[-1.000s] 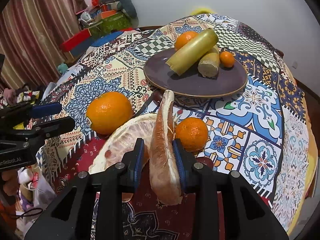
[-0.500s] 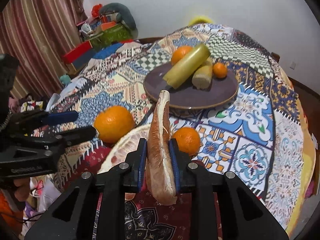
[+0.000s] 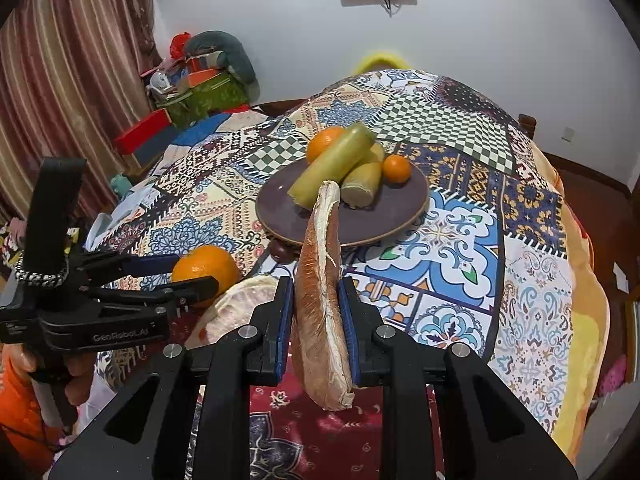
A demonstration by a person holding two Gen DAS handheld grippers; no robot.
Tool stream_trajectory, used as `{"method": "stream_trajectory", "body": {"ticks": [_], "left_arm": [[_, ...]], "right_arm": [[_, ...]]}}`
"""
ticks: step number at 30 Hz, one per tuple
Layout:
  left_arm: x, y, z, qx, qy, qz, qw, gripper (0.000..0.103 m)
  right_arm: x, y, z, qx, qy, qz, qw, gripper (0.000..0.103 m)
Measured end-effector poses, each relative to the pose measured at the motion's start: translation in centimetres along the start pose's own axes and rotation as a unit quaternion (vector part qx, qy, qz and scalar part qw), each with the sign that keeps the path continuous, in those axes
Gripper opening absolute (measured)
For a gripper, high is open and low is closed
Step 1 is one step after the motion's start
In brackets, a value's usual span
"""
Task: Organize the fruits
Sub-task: 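Grasp the large orange with the left tool while the right tool lifts the pomelo piece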
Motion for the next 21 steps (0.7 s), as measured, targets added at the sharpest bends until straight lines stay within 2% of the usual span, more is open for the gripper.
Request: {"method": "stream_trajectory", "body": {"ticks": [4,12,21], "left_arm": [[0.0,0.8,0.1,-0.006,0.000,0.001,1.0000,0.064],[-0.4,1.5,0.3,-0.006,-0.019,-0.023,0.9995,0.065],[-0.5,0.4,0.7,0.014,-0.013,0.003,0.9998,0.063]], "right_arm": [[0.4,0.1,-0.2,-0.003,0.005,0.001,1.000,0.021],[0.6,0.2,-0.3,-0.003,0.004,-0.001,1.000,0.021],[1.6,-0.2,0.7,0.008,0.007,-0.008,1.000,0.021]]}}
Point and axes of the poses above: each gripper's, at about its wrist camera, not at the fingertips, and y roughly the way its jaws point, x to its right, z to its top, the point moved 8 cm from there along y, roughly the way its jaws point, and after that the axes turned 7 degrees about y, right-handed, at the moved point
